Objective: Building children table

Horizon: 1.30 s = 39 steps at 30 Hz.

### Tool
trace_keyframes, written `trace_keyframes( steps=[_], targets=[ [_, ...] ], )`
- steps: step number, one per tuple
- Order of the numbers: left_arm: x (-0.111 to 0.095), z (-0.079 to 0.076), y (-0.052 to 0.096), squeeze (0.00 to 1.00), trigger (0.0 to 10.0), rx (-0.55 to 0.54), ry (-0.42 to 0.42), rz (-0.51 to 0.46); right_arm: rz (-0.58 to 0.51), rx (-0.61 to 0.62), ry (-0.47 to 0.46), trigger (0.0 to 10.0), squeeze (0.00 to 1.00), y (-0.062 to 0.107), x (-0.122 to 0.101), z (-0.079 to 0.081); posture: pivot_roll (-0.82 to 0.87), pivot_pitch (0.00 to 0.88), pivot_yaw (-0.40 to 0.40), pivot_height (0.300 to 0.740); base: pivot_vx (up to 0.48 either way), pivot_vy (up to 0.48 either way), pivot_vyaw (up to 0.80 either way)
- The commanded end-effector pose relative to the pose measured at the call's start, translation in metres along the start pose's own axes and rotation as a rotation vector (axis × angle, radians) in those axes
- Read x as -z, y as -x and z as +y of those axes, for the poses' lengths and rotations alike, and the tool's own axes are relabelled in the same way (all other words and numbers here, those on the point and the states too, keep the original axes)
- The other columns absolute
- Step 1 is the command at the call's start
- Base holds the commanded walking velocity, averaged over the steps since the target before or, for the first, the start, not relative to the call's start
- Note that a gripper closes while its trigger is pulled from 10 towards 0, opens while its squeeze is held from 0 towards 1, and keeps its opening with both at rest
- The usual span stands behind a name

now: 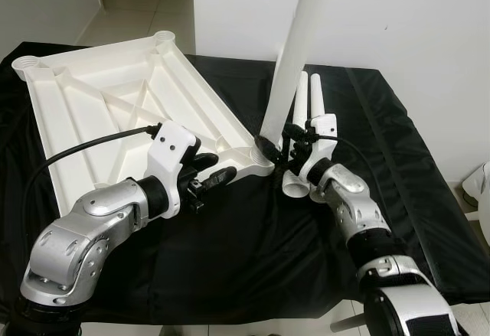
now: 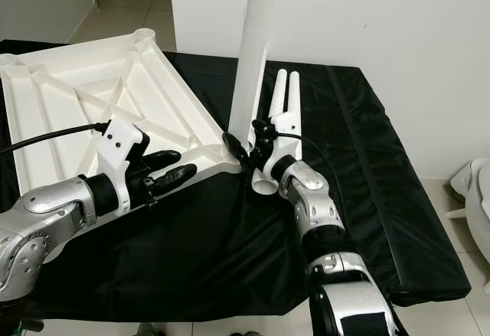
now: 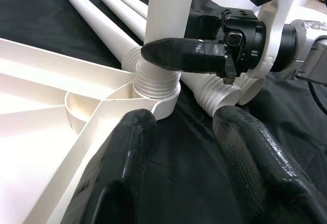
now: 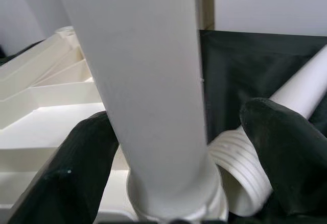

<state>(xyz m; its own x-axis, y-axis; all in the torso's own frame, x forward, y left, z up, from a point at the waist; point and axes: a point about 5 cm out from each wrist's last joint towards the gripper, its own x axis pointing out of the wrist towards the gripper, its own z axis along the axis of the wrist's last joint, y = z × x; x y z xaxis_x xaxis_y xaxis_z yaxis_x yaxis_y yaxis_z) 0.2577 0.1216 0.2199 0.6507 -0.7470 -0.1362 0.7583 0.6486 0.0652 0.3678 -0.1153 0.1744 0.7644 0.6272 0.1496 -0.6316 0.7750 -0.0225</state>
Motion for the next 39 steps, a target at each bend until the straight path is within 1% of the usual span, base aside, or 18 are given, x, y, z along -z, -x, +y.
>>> trace_keyframes(
  steps=[1,4,5,7,10,11,12,13,14,15,22,32,33,37,39],
  targets=[
    [-0.001,-0.002,-0.001,0.00,10.0,0.015,-0.001,0.003,0.006,-0.029,-0.007,10.0,0.00,0.000,0.000,-0.003,0.05,0.106,-0.055,0.740,0.000,0.000,0.00],
    [-0.001,-0.002,-0.001,0.00,10.0,0.015,-0.001,0.003,0.006,-0.029,-0.007,10.0,0.00,0.000,0.000,-0.003,0.05,0.106,-0.055,0.740,0.000,0.000,0.00],
    [-0.002,-0.002,-0.001,0.00,10.0,0.013,-0.002,0.003,0.012,-0.054,-0.006,10.0,0.00,-0.003,-0.001,-0.003,0.05,0.108,-0.054,0.740,0.000,0.000,0.00],
    [-0.002,-0.002,-0.001,0.00,10.0,0.013,-0.002,0.003,0.012,-0.054,-0.006,10.0,0.00,-0.003,-0.001,-0.003,0.05,0.108,-0.054,0.740,0.000,0.000,0.00],
    [-0.003,-0.002,0.000,0.00,10.0,0.008,-0.001,0.002,0.045,-0.107,0.012,10.0,0.00,-0.011,0.000,-0.001,0.06,0.106,-0.056,0.740,0.000,0.000,0.00],
    [-0.003,-0.002,0.001,0.00,10.0,0.008,0.000,0.002,0.056,-0.120,0.015,8.9,0.00,-0.012,0.002,-0.002,0.06,0.106,-0.057,0.740,0.000,0.000,0.00],
    [-0.003,-0.002,0.001,0.00,10.0,0.008,0.000,0.001,0.061,-0.122,0.012,4.3,0.00,-0.012,0.003,-0.002,0.07,0.105,-0.057,0.740,0.000,0.000,0.00],
    [-0.003,-0.002,0.001,0.00,10.0,0.007,0.000,0.001,0.063,-0.124,0.006,1.7,0.00,-0.012,0.004,-0.002,0.07,0.105,-0.058,0.740,0.000,0.000,0.00],
    [-0.003,-0.002,0.001,0.00,10.0,0.007,0.000,0.001,0.063,-0.124,0.001,1.7,0.00,-0.011,0.004,-0.003,0.07,0.105,-0.058,0.740,0.000,0.000,0.00],
    [-0.003,-0.002,0.001,0.00,10.0,0.006,0.001,0.001,0.068,-0.127,0.003,0.0,0.00,-0.011,0.006,-0.003,0.07,0.105,-0.058,0.740,0.000,0.000,0.00],
    [-0.003,-0.002,0.001,0.00,10.0,0.005,0.004,0.000,0.093,-0.152,0.008,0.0,0.00,-0.008,0.012,-0.003,0.07,0.106,-0.059,0.740,0.000,0.000,0.00],
    [-0.003,-0.003,0.001,0.00,10.0,0.007,0.008,0.000,0.079,-0.158,0.013,0.0,0.00,-0.008,0.013,-0.002,0.06,0.108,-0.060,0.740,0.000,0.000,0.00],
    [-0.002,-0.003,0.001,0.00,10.0,0.008,0.009,0.001,0.079,-0.148,-0.003,10.0,0.00,-0.010,0.015,0.003,0.06,0.110,-0.066,0.740,0.000,0.000,0.00],
    [-0.002,-0.004,0.001,0.00,10.0,0.008,0.010,0.001,0.077,-0.133,-0.001,10.0,0.00,-0.011,0.016,0.007,0.06,0.110,-0.066,0.740,0.000,0.000,0.00],
    [-0.002,-0.004,0.000,0.00,10.0,0.011,0.012,0.000,0.060,-0.125,-0.015,10.0,0.00,-0.012,0.015,0.012,0.05,0.110,-0.073,0.740,0.000,0.000,0.00]
  ],
)
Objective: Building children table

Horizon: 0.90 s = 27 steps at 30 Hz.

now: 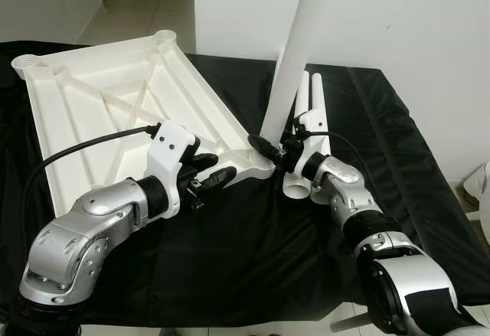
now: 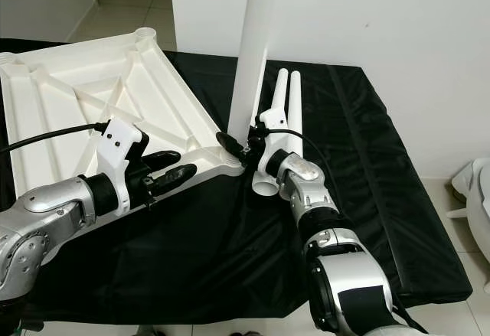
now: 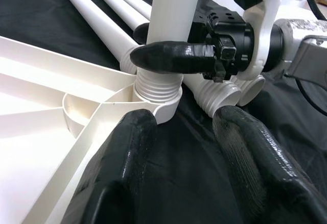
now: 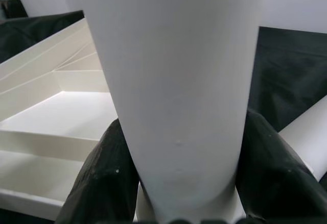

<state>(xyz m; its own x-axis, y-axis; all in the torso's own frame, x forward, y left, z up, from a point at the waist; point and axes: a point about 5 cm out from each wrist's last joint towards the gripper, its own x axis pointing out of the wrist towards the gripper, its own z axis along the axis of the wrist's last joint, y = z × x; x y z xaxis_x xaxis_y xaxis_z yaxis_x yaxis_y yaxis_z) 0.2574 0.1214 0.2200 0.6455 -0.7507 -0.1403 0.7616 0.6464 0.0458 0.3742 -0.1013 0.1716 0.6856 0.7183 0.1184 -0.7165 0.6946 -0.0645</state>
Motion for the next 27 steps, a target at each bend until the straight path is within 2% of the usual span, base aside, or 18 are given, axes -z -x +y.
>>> trace_keyframes(
  steps=[1,8,10,14,17,22,26,27],
  targets=[
    [-0.001,-0.004,-0.001,0.00,10.0,0.007,-0.007,-0.005,0.022,0.010,-0.042,10.0,0.00,0.000,0.009,0.009,0.04,0.112,-0.077,0.740,0.000,0.000,0.00],
    [0.000,-0.005,-0.002,0.00,10.0,0.016,-0.005,-0.005,-0.005,0.123,-0.048,10.0,0.00,0.000,0.007,0.014,0.03,0.110,-0.080,0.740,0.000,0.000,0.00],
    [0.000,-0.005,-0.003,0.00,10.0,0.019,-0.005,-0.004,-0.025,0.240,-0.062,10.0,0.00,0.001,0.005,0.015,0.03,0.108,-0.078,0.740,0.000,0.000,0.00],
    [0.000,-0.005,-0.003,0.00,10.0,0.022,-0.005,-0.002,-0.033,0.315,-0.067,10.0,0.00,0.002,0.005,0.016,0.03,0.106,-0.076,0.740,0.000,0.000,0.00],
    [0.000,-0.005,-0.002,0.00,10.0,0.026,-0.005,0.001,-0.046,0.419,-0.043,10.0,0.00,0.004,0.002,0.019,0.03,0.107,-0.073,0.740,0.000,0.000,0.00],
    [0.000,-0.006,-0.002,0.00,10.0,0.033,-0.003,0.006,-0.046,0.668,-0.017,10.0,0.00,0.009,0.002,0.027,0.03,0.107,-0.074,0.740,0.000,0.000,0.00],
    [0.001,-0.006,-0.002,0.00,10.0,0.034,-0.003,0.006,-0.038,0.718,-0.030,10.0,0.00,0.010,0.003,0.029,0.03,0.104,-0.075,0.740,0.000,0.000,0.00],
    [0.001,-0.006,-0.002,0.00,10.0,0.034,-0.003,0.006,-0.026,0.713,-0.053,10.0,0.00,0.007,0.005,0.035,0.04,0.103,-0.077,0.740,0.000,0.000,0.00]
  ],
)
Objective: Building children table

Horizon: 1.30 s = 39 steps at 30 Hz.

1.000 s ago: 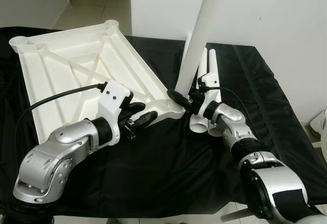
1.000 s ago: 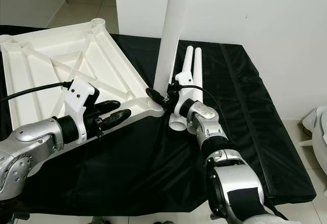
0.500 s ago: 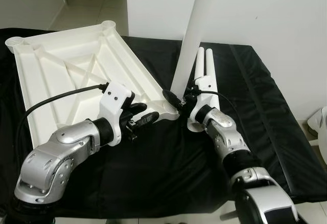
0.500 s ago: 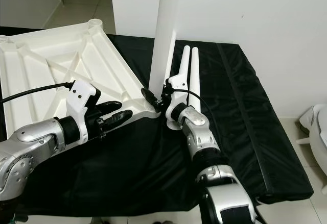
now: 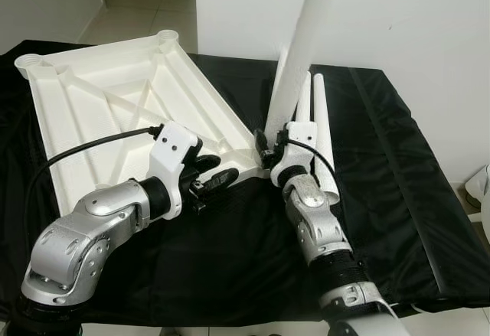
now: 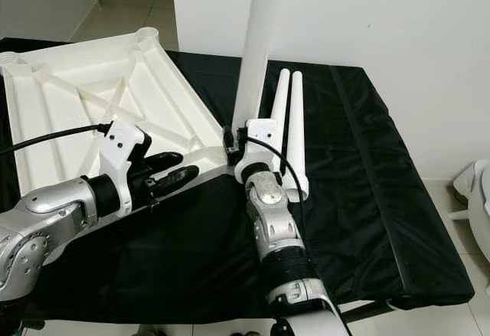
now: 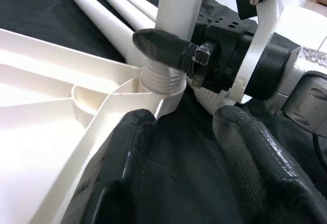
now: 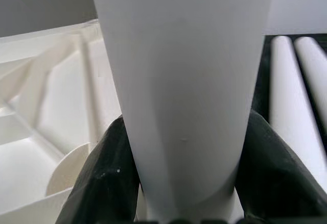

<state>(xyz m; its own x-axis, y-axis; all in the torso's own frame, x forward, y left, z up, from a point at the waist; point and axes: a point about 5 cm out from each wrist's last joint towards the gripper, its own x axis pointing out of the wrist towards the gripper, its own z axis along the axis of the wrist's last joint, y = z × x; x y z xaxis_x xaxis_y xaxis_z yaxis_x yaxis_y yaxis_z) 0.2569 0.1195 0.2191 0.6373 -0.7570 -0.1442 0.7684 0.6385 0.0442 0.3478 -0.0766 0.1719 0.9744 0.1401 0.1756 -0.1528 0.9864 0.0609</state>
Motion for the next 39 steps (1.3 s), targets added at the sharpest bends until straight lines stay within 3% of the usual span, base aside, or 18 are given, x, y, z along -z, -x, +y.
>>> trace_keyframes(
  steps=[1,8,9,14,21,22,30,34,39],
  targets=[
    [0.000,-0.005,-0.001,0.00,10.0,0.024,-0.002,0.003,0.037,0.042,-0.033,10.0,0.00,0.006,0.008,0.000,0.04,0.103,-0.077,0.740,0.000,0.000,0.00],
    [0.001,-0.005,0.000,0.00,10.0,0.021,0.000,0.005,0.024,-0.001,-0.068,10.0,0.03,0.008,0.006,0.004,0.04,0.101,-0.079,0.740,0.000,0.000,0.00],
    [0.001,-0.005,0.000,0.00,10.0,0.020,0.000,0.006,0.020,-0.013,-0.085,10.0,1.00,0.010,0.005,0.005,0.04,0.102,-0.080,0.740,0.000,0.000,0.00],
    [0.001,-0.004,0.001,0.00,10.0,0.018,0.001,0.006,-0.014,-0.054,-0.113,10.0,1.00,0.014,0.001,0.008,0.04,0.103,-0.079,0.740,0.000,0.000,0.00],
    [0.001,0.000,0.002,0.00,10.0,0.019,0.012,0.007,-0.029,-0.080,-0.120,10.0,1.00,0.020,-0.002,0.000,0.04,0.104,-0.078,0.740,0.000,0.000,0.00],
    [0.001,0.003,0.004,0.00,10.0,0.012,0.017,0.005,-0.036,-0.089,-0.109,10.0,0.00,0.023,-0.003,-0.003,0.04,0.110,-0.074,0.740,0.000,0.000,0.00],
    [-0.006,0.019,0.006,0.00,10.0,-0.031,0.054,-0.040,-0.009,-0.183,-0.071,10.0,0.00,0.039,0.004,-0.012,0.03,0.121,-0.064,0.740,0.000,0.000,0.00],
    [-0.009,0.028,0.000,0.00,10.0,-0.053,0.049,-0.051,0.000,-0.266,-0.053,10.0,0.00,0.056,0.007,-0.023,0.02,0.126,-0.051,0.740,0.000,0.000,0.00],
    [-0.006,0.030,-0.006,0.00,10.0,-0.061,0.039,-0.030,-0.003,-0.311,-0.065,10.0,0.00,0.063,0.004,-0.026,0.01,0.126,-0.048,0.740,0.000,0.000,0.00]
  ],
)
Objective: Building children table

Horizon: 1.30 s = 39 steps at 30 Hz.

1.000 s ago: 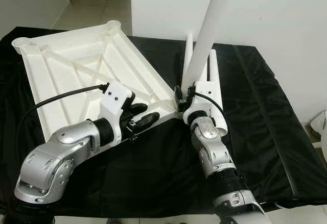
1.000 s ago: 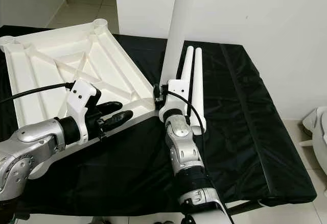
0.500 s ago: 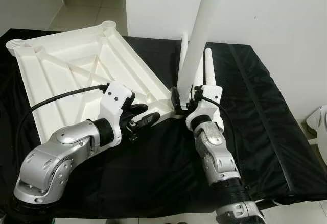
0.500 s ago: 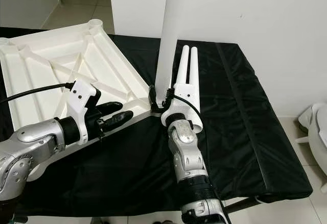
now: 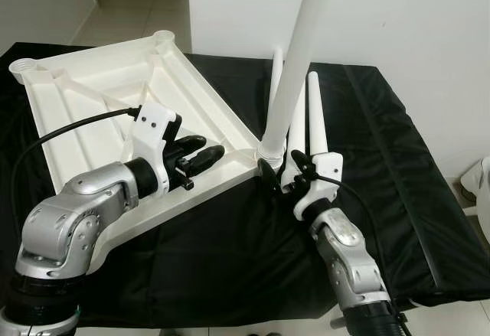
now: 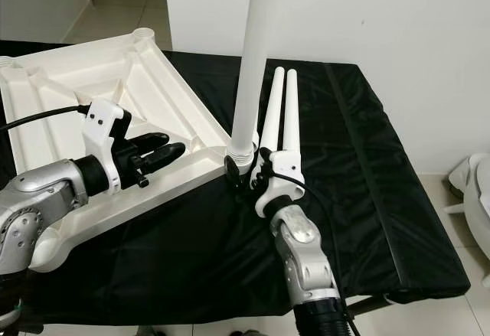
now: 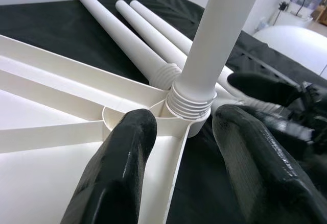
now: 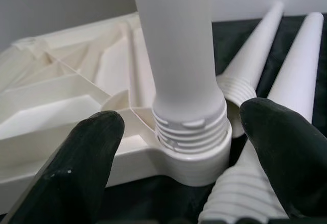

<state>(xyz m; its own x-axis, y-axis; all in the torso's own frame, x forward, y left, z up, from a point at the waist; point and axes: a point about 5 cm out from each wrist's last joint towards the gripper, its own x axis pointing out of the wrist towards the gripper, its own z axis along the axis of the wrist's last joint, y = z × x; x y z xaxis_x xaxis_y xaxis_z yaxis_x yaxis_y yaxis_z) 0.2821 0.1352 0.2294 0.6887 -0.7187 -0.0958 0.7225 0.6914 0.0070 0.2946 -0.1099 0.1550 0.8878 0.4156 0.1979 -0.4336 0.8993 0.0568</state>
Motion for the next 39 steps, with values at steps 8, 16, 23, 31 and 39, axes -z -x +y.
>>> trace_keyframes(
  steps=[8,16,23,31,39],
  targets=[
    [0.010,0.015,-0.018,0.00,10.0,-0.050,-0.020,0.060,0.007,-0.142,-0.017,10.0,0.00,0.018,-0.007,0.000,-0.01,0.137,-0.027,0.740,0.000,0.000,0.00],
    [0.011,0.027,-0.021,0.47,10.0,-0.067,-0.057,0.094,0.023,-0.192,-0.018,10.0,0.00,0.022,-0.009,0.000,0.00,0.139,-0.024,0.740,0.000,0.000,0.00],
    [0.021,0.030,-0.031,0.00,10.0,-0.035,-0.130,0.181,0.032,-0.261,-0.034,10.0,0.00,0.022,-0.013,0.002,0.01,0.139,-0.026,0.740,0.000,0.000,0.00],
    [0.022,0.018,-0.045,0.00,10.0,0.112,-0.200,0.225,0.058,-0.316,-0.027,10.0,0.00,0.024,-0.017,-0.004,0.01,0.143,-0.031,0.740,0.000,0.000,0.00],
    [0.033,0.015,-0.051,0.00,10.0,0.176,-0.225,0.290,0.065,-0.317,-0.022,10.0,0.00,0.026,-0.019,-0.006,0.00,0.145,-0.029,0.740,0.000,0.000,0.00]
  ],
)
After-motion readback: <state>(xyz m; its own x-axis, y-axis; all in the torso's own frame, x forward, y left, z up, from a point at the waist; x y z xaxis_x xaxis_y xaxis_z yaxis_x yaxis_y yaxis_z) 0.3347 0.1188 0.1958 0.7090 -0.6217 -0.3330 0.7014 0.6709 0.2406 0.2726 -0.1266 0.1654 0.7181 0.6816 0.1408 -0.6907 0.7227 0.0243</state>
